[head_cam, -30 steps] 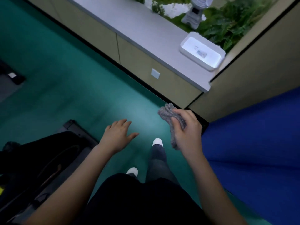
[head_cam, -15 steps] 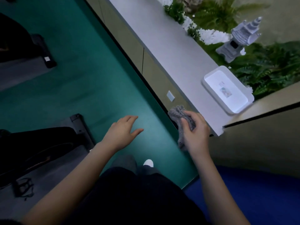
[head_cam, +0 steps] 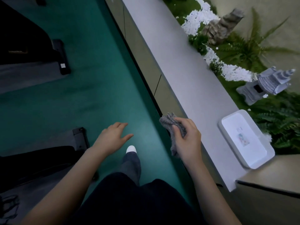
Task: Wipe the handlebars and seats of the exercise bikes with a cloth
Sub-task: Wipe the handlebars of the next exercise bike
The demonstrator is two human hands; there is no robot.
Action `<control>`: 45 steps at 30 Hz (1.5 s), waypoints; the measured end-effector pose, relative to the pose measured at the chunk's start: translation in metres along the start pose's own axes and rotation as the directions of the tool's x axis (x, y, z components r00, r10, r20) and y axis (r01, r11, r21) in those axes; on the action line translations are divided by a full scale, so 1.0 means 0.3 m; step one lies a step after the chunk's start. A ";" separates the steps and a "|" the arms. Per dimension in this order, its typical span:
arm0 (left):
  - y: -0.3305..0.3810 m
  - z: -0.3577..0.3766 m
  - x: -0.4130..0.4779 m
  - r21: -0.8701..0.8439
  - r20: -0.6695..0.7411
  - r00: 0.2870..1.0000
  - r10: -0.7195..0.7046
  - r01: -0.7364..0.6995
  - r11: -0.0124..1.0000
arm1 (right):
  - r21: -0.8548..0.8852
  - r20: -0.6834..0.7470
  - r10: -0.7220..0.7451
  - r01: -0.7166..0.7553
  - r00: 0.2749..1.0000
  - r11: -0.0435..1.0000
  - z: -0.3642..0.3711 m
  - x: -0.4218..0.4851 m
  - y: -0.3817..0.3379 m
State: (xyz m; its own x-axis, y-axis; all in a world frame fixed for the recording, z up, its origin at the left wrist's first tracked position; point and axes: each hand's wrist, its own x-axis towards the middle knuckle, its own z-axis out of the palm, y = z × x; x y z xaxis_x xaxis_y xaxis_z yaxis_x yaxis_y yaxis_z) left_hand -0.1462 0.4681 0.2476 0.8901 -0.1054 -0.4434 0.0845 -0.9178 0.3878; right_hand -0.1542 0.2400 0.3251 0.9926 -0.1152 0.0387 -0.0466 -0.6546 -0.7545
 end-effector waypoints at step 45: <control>-0.536 -0.911 1.025 -0.378 -0.219 0.606 -0.764 0.669 0.639 | 0.296 0.595 -0.546 0.471 0.590 0.831 1.044 1.800 -0.816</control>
State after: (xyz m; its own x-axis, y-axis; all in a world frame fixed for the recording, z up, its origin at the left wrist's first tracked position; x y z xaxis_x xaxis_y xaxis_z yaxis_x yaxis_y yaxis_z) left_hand 0.2364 0.6880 0.2697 0.5732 0.7214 -0.3886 0.8193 -0.5125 0.2570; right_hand 0.4283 0.5720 0.3255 0.6774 0.7342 0.0451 0.4624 -0.3773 -0.8024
